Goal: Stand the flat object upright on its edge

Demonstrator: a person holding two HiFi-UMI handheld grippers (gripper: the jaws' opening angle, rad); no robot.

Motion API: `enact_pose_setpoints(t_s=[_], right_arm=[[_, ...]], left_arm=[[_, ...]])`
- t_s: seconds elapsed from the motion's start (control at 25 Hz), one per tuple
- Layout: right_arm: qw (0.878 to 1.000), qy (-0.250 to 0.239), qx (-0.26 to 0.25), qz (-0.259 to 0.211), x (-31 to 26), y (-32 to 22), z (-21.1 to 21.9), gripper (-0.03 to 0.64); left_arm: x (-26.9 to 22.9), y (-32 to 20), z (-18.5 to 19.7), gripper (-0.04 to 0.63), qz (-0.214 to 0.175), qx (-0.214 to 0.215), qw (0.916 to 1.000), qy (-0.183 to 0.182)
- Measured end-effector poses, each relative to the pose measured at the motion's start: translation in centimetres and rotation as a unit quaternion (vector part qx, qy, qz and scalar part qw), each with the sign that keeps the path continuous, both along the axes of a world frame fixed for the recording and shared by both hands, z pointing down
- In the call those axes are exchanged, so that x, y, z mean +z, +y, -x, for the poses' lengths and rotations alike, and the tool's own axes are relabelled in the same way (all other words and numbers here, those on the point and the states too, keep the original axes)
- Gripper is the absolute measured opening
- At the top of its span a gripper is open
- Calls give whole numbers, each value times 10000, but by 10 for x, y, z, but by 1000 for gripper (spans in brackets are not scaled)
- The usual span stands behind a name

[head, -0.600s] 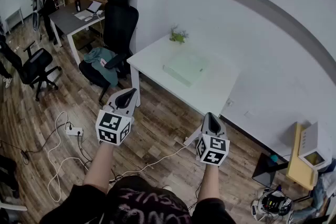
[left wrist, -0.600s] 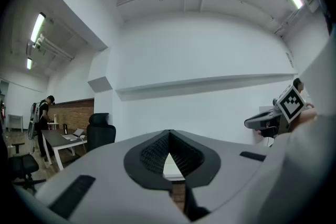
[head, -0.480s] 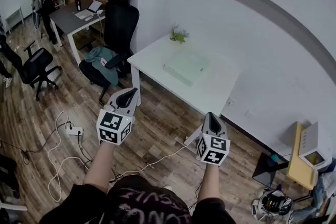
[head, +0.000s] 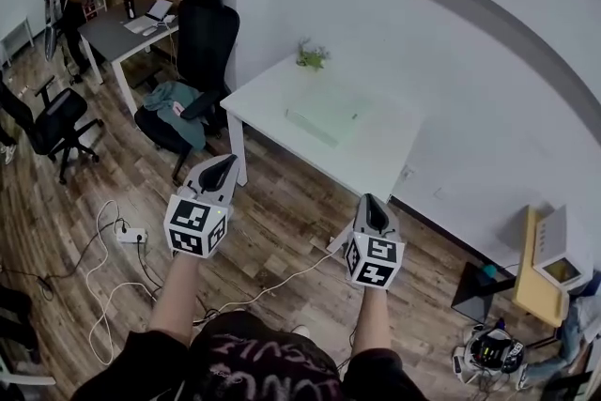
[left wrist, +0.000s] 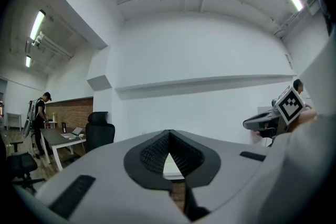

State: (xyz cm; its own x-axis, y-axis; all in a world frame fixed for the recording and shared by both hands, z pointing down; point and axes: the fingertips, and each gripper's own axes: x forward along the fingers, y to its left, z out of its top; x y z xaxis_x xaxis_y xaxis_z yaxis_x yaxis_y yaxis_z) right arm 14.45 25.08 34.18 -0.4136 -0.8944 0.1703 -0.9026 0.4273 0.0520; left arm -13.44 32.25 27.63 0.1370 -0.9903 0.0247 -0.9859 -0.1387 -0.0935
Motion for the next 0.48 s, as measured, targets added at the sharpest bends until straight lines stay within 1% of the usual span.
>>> enact_pose_setpoints(t_s=[0.16, 0.48], right_arm=[[9999, -67, 86, -19, -2, -3, 5, 26], [9995, 156, 225, -145, -3, 4, 34, 26]], left_arm=[[-2, -5, 5, 14, -30, 79, 9999, -56], [0, -12, 28, 14, -79, 341, 9994, -74]])
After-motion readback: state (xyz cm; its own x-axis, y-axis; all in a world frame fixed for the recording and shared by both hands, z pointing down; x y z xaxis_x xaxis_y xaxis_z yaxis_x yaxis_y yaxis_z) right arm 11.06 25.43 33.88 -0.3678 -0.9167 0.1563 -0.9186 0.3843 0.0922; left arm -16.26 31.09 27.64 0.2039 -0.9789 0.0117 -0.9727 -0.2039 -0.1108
